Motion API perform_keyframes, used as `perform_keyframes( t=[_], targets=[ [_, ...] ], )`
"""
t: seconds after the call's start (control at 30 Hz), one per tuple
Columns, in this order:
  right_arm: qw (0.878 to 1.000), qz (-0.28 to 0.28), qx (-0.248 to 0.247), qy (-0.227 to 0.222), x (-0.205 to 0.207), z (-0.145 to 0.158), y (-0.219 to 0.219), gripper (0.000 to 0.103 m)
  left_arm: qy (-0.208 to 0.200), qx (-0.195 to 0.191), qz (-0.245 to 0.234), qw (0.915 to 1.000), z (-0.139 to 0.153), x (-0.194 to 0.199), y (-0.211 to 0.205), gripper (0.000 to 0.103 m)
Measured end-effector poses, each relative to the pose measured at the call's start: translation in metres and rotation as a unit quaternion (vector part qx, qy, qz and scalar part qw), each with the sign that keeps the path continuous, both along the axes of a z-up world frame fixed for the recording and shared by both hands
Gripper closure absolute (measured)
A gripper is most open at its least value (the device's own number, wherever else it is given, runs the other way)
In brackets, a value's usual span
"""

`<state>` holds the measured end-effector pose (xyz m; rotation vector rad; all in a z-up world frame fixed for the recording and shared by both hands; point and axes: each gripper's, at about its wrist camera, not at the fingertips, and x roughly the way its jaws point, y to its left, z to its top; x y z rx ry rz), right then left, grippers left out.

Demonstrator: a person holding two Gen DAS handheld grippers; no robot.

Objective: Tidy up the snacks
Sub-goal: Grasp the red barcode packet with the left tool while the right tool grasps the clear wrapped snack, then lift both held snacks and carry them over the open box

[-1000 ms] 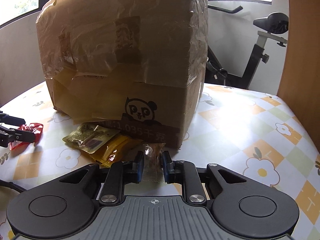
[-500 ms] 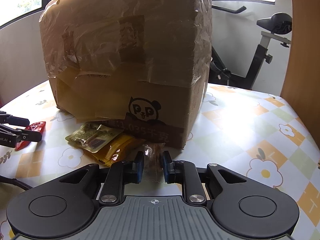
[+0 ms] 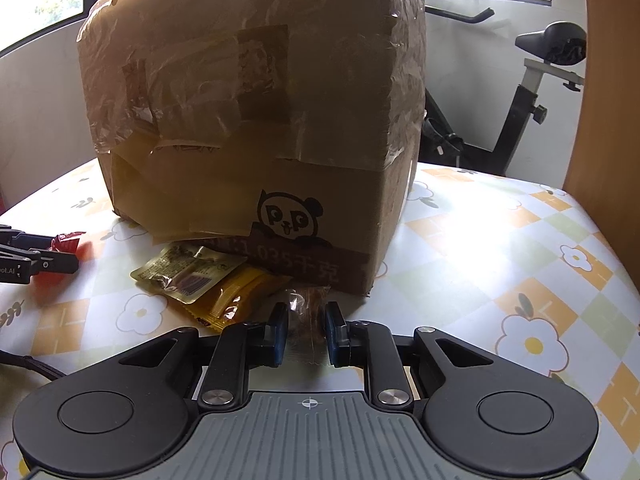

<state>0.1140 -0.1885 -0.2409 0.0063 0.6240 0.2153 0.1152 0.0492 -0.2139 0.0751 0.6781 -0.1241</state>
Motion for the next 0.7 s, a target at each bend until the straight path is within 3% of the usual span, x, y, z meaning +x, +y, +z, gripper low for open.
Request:
perform_keyframes(
  t=[0.7],
  targets=[
    [1.0, -0.005, -0.002, -0.002, -0.0005, 0.0, 0.0009, 0.085, 0.001, -0.006, -0.002, 1.0, -0.001, 0.0009, 0.0016, 0.047]
  ],
)
